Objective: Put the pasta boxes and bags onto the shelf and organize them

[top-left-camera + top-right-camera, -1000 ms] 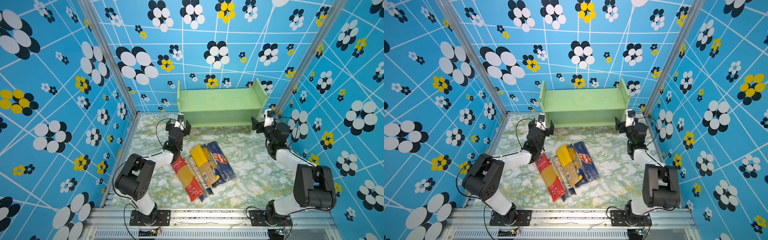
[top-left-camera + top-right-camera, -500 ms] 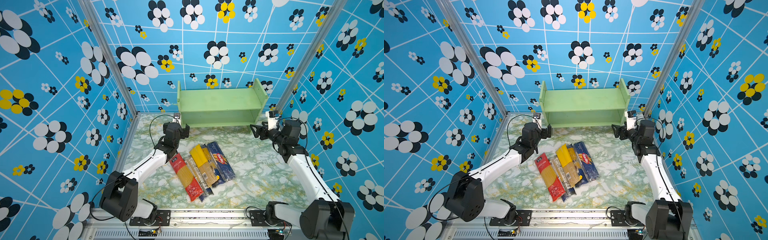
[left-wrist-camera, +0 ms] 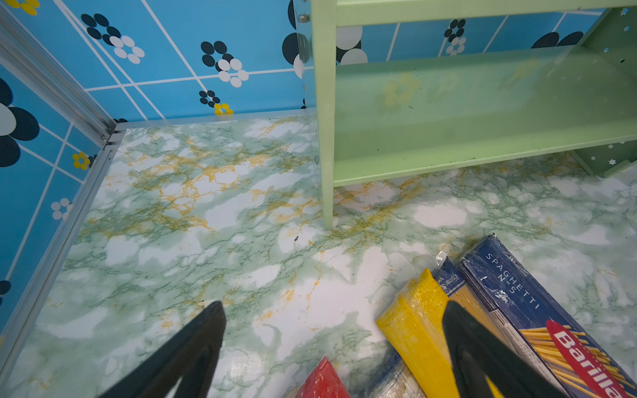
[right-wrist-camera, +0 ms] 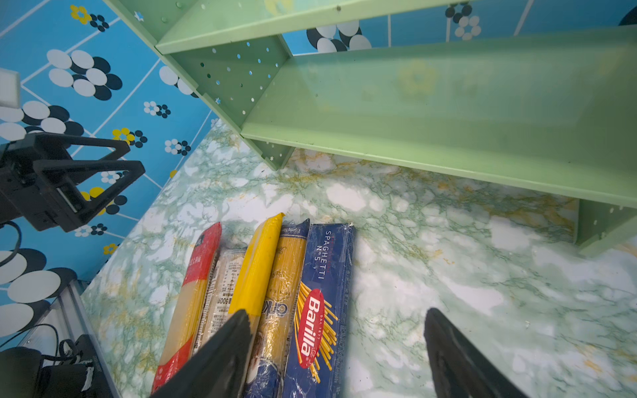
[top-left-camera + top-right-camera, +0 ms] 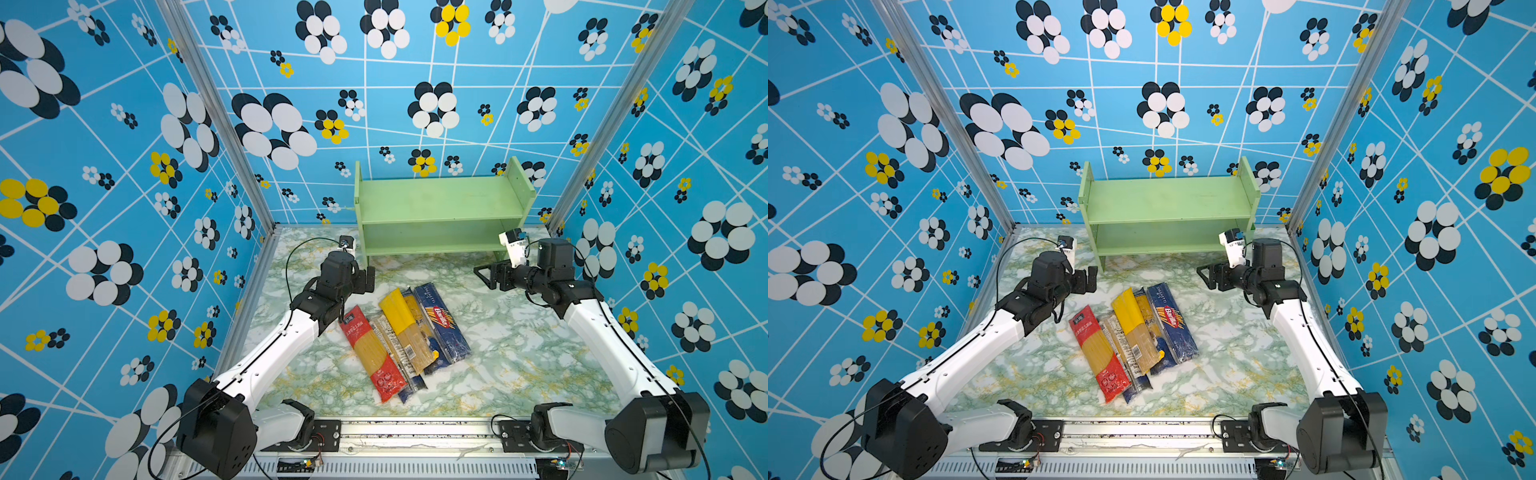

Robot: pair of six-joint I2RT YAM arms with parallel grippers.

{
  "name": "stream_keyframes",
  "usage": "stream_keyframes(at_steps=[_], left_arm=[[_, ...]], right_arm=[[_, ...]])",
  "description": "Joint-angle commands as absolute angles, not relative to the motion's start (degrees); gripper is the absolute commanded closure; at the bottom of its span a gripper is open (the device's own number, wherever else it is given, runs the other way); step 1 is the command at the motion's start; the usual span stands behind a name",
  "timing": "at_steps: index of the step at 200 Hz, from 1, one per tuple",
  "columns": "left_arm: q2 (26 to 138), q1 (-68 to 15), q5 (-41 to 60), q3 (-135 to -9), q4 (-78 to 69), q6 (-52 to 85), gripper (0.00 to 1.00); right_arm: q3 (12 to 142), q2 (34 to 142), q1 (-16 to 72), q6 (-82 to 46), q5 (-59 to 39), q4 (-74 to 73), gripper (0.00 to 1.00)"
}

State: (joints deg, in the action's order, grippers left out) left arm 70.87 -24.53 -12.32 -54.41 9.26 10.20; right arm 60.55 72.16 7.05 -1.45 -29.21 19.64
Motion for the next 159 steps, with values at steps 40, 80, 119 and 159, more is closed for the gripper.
stream_keyframes(at_steps=[40, 80, 119, 159], left_arm=[[68.01, -24.27, -8.83, -50.45, 9.61, 14.07, 0.01], [67.32, -24.27, -7.40, -49.25, 12.55, 17.69, 0.01], [63.94, -24.30, -4.72, -48.95, 17.60, 21.37, 0.01], [60.25, -24.31, -0.24, -49.13, 23.83, 24.05, 0.01]], right_arm=[[59.07, 76.09, 13.46, -3.79, -24.42, 19.07, 0.20], [58.12, 77.86, 18.35, -3.78, -22.59, 18.69, 0.20], [54.36, 77.23, 23.79, -2.89, -22.73, 15.55, 0.20], [50.46, 76.37, 28.35, -3.78, -22.40, 11.63, 0.18]])
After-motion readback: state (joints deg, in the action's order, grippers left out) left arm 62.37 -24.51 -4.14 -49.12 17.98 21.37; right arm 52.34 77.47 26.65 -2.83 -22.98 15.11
